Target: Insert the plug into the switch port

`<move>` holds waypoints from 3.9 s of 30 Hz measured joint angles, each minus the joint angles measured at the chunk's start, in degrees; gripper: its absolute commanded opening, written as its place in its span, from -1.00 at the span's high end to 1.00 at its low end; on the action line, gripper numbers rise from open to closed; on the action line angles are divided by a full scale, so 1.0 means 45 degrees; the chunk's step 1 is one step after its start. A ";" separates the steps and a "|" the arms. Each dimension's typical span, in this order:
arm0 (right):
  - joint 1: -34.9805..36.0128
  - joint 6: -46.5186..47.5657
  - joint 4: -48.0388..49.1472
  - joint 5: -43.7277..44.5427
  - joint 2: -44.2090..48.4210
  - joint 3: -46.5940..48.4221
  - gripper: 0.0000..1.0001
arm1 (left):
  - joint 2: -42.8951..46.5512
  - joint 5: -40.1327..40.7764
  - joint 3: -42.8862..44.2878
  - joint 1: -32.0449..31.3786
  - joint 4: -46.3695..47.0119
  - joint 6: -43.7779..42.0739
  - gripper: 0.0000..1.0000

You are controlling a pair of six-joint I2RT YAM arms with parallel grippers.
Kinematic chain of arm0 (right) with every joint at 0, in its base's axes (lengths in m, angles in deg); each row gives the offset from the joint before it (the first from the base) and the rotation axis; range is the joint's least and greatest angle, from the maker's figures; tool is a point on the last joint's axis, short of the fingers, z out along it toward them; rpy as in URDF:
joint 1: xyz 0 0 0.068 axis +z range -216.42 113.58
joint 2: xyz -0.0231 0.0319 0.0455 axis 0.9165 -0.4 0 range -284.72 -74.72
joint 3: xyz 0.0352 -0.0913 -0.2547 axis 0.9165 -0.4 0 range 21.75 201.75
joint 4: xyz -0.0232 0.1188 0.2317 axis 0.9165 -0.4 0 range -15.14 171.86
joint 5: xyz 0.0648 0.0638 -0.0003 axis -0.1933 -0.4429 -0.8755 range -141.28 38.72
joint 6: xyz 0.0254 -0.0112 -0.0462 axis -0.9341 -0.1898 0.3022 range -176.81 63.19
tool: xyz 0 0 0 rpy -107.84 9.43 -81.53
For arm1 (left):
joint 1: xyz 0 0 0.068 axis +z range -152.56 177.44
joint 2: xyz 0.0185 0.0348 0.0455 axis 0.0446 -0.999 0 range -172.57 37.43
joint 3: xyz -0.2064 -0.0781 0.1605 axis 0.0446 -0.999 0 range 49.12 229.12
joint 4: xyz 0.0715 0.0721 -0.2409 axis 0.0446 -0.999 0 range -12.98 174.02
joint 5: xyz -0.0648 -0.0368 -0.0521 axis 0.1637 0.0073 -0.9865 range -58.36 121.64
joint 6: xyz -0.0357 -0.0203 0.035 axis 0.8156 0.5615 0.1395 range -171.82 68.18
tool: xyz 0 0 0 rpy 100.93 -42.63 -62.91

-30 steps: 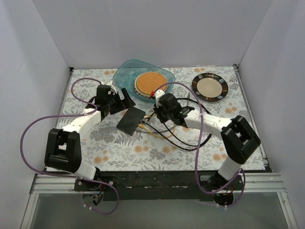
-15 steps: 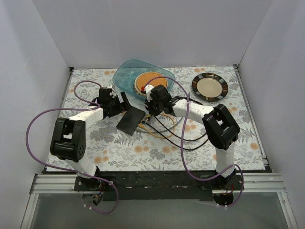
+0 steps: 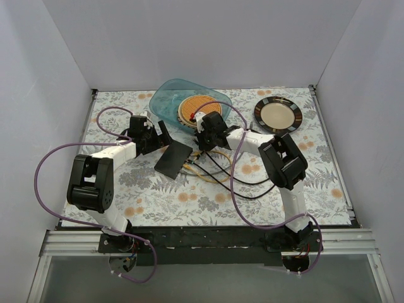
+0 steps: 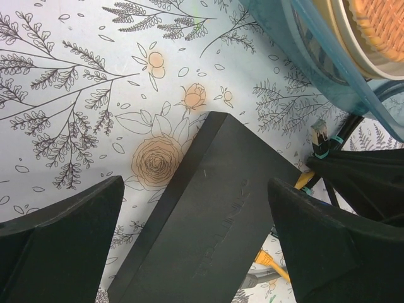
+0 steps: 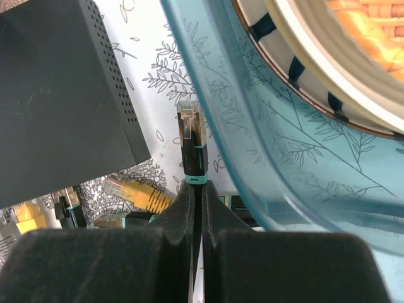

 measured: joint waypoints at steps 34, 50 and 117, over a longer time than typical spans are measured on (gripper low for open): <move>0.0597 0.1044 -0.1496 0.0845 0.2667 -0.3118 0.97 | -0.0165 -0.1107 -0.0393 0.0024 0.1064 0.0005 -0.96; 0.1506 0.0971 -0.1520 0.0996 0.2516 -0.2953 0.97 | -0.1020 -0.2429 -0.0457 0.0024 0.1812 0.0049 -0.91; 0.1525 -0.1472 -0.4789 0.0661 0.1132 -0.0340 0.97 | -0.0937 -0.4702 -0.0996 -0.0087 0.3390 -0.0087 -0.78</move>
